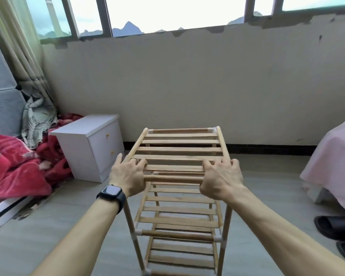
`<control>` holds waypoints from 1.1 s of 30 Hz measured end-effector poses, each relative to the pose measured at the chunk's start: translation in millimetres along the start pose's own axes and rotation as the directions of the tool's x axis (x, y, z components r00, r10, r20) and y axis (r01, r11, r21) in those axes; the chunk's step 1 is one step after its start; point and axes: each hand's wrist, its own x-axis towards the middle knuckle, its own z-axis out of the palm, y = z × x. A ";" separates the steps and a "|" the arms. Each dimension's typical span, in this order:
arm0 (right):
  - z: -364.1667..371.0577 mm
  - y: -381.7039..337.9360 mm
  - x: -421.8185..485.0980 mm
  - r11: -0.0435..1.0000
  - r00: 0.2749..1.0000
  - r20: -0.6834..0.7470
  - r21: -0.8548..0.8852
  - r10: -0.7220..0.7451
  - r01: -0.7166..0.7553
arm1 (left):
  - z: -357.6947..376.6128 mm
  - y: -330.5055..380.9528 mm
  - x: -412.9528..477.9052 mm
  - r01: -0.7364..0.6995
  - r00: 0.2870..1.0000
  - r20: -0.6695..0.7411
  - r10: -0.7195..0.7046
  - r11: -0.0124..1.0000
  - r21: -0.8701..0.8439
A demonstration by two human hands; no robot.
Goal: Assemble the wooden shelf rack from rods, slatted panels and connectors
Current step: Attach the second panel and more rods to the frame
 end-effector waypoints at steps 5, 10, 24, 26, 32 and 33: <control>-15.8 -48.4 -12.8 0.980 0.974 0.199 0.145 0.105 -0.135 | -2.5 5.1 -6.7 0.313 0.926 -0.025 -0.377 0.802 -0.508; -41.3 -57.8 -32.8 0.923 0.953 0.243 0.375 -0.183 0.082 | -12.1 44.9 -37.6 0.391 0.859 0.322 -0.398 0.104 -0.915; 10.0 73.4 -52.0 0.733 0.934 -0.143 0.662 0.328 -0.157 | -8.4 0.2 -60.6 0.239 0.948 -0.032 -0.316 0.777 -0.582; 15.6 69.5 -57.1 0.426 0.945 0.080 0.878 0.319 -0.218 | -13.4 -8.1 -54.1 0.254 0.939 -0.090 -0.331 0.848 -0.465; 18.8 37.0 -58.5 0.132 0.965 0.227 0.961 0.134 -0.244 | -52.2 77.6 -42.8 -0.341 0.924 -0.318 0.212 0.835 -0.433; 19.0 35.5 -58.9 0.144 0.967 0.225 0.960 0.123 -0.241 | -54.1 99.4 -42.5 -0.438 0.893 -0.299 0.336 0.802 -0.407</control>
